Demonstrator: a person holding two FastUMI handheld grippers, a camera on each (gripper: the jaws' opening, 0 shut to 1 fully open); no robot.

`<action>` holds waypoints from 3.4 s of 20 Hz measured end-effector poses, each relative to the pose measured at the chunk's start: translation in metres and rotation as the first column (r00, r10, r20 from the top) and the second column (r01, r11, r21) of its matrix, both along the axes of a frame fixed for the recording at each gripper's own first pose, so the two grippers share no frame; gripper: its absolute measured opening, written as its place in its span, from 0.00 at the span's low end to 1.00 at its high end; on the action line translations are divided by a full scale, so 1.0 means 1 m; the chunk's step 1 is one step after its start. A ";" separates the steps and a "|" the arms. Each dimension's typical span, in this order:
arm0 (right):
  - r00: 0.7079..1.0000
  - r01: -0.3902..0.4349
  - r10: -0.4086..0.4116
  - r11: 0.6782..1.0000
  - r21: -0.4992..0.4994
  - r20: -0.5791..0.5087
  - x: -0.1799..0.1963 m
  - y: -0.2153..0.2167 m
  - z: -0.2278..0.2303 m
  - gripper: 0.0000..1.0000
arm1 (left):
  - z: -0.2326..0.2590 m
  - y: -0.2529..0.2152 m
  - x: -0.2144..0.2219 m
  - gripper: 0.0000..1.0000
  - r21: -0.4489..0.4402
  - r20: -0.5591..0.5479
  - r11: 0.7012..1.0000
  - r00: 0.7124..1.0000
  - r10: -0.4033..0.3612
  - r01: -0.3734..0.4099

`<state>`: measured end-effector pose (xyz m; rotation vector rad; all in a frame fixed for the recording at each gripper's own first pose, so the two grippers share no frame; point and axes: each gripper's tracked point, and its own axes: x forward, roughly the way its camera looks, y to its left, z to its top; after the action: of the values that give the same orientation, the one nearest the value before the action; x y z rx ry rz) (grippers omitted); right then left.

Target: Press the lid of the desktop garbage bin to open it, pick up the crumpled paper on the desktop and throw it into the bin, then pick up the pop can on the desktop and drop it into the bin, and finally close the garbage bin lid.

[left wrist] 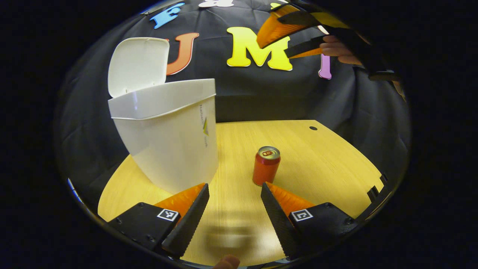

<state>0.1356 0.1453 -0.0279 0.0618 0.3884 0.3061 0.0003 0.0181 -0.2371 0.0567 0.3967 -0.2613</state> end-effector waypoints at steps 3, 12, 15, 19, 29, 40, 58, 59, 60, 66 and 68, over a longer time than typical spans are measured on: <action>0.992 0.110 -0.110 0.994 -0.005 -0.066 -0.017 -0.062 -0.033 0.95 | -0.028 -0.025 0.014 0.93 0.029 -0.055 0.999 0.998 -0.025 0.026; 0.946 0.257 -0.271 0.961 -0.102 -0.176 -0.048 -0.156 -0.084 0.93 | -0.061 -0.080 0.057 0.94 0.061 -0.074 0.994 0.993 -0.088 0.092; 0.942 0.256 -0.275 0.960 -0.117 -0.195 -0.048 -0.157 -0.093 0.95 | -0.067 -0.086 0.069 0.94 0.082 -0.083 0.992 0.993 -0.084 0.091; 0.932 0.255 -0.278 0.959 -0.125 -0.234 -0.051 -0.151 -0.105 0.95 | -0.072 -0.083 0.086 0.94 0.099 -0.067 0.992 0.995 -0.068 0.075; 0.911 0.234 -0.281 0.955 -0.184 -0.301 -0.049 -0.143 -0.137 0.93 | -0.076 -0.098 0.130 0.93 0.094 -0.003 0.988 0.993 -0.120 0.119; 0.900 0.224 -0.276 0.957 -0.186 -0.338 -0.068 -0.150 -0.154 0.93 | -0.062 -0.099 0.131 0.87 0.008 0.014 0.995 0.995 -0.102 0.102; 0.947 0.141 -0.175 0.980 -0.144 -0.268 -0.108 -0.160 -0.178 0.93 | 0.203 0.038 0.052 0.86 0.035 0.137 0.938 0.931 0.339 -0.346; 0.946 0.135 -0.170 0.981 -0.143 -0.277 -0.110 -0.157 -0.181 0.94 | 0.214 0.049 0.054 0.86 0.036 0.145 0.930 0.923 0.358 -0.366; 0.946 0.129 -0.165 0.981 -0.142 -0.279 -0.111 -0.152 -0.182 0.94 | 0.222 0.059 0.059 0.86 0.034 0.147 0.923 0.916 0.374 -0.383; 0.948 0.114 -0.155 0.981 -0.156 -0.279 -0.125 -0.125 -0.183 0.95 | 0.234 0.104 0.095 0.86 0.036 0.170 0.886 0.876 0.451 -0.463; 0.946 0.107 -0.153 0.980 -0.170 -0.286 -0.128 -0.121 -0.186 0.95 | 0.220 0.113 0.108 0.86 0.029 0.135 0.881 0.875 0.465 -0.473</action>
<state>0.0076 0.0243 -0.2134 -0.0171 0.7035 0.1341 0.1084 0.1312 -0.0167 0.0347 0.2828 0.2375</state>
